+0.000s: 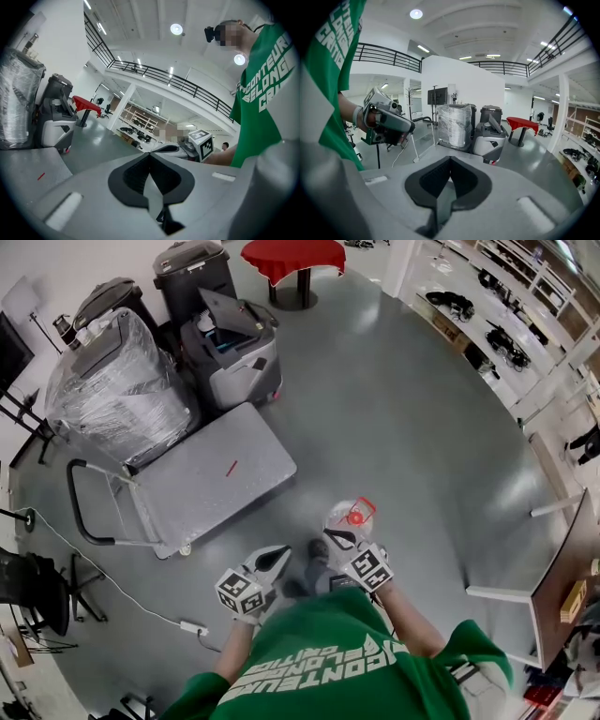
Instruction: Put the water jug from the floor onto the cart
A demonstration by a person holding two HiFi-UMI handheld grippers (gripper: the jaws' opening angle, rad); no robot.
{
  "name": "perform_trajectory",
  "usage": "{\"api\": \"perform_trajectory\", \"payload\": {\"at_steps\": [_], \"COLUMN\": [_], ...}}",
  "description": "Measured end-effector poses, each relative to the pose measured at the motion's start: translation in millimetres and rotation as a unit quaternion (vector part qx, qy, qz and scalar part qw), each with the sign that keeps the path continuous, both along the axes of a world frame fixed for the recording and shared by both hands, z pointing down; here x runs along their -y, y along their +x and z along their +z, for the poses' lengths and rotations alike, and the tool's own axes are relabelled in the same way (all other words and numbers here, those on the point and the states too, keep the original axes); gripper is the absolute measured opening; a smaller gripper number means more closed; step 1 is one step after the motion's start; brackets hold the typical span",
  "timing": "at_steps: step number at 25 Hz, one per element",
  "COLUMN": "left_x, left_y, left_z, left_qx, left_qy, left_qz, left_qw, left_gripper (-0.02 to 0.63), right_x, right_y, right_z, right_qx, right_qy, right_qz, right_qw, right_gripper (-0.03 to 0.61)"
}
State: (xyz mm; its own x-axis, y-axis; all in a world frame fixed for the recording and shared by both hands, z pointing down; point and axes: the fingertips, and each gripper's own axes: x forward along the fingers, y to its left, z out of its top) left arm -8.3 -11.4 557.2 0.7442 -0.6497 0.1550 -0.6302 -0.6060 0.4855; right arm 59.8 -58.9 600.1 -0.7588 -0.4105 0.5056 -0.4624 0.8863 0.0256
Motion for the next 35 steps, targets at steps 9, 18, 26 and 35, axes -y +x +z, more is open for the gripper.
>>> {"api": "perform_trajectory", "payload": {"at_steps": [9,18,26,35], "left_x": [10,26,56,91], "left_y": [3,-2,-8,7], "left_z": [15,32,26,13], "left_qx": [0.0,0.007,0.038,0.064], "left_qy": [-0.029,-0.06,-0.051,-0.039], "left_qz": [0.022,0.032,0.047,0.062], "left_qw": [0.9994,0.9976,0.9969,0.9952], "left_gripper": [0.009,0.009,0.009,0.009], "right_x": [4,14,46,99], "right_y": [-5,1,21,60], "right_z": [19,50,95,184], "right_qx": [-0.004,-0.018,-0.054,-0.1], "right_qy": [-0.029,-0.063,-0.087,-0.119], "right_qz": [0.002,0.016,0.045,0.112], "right_qw": [1.0,0.998,0.994,0.981], "right_gripper": [-0.008,-0.008,-0.008,-0.008]}}
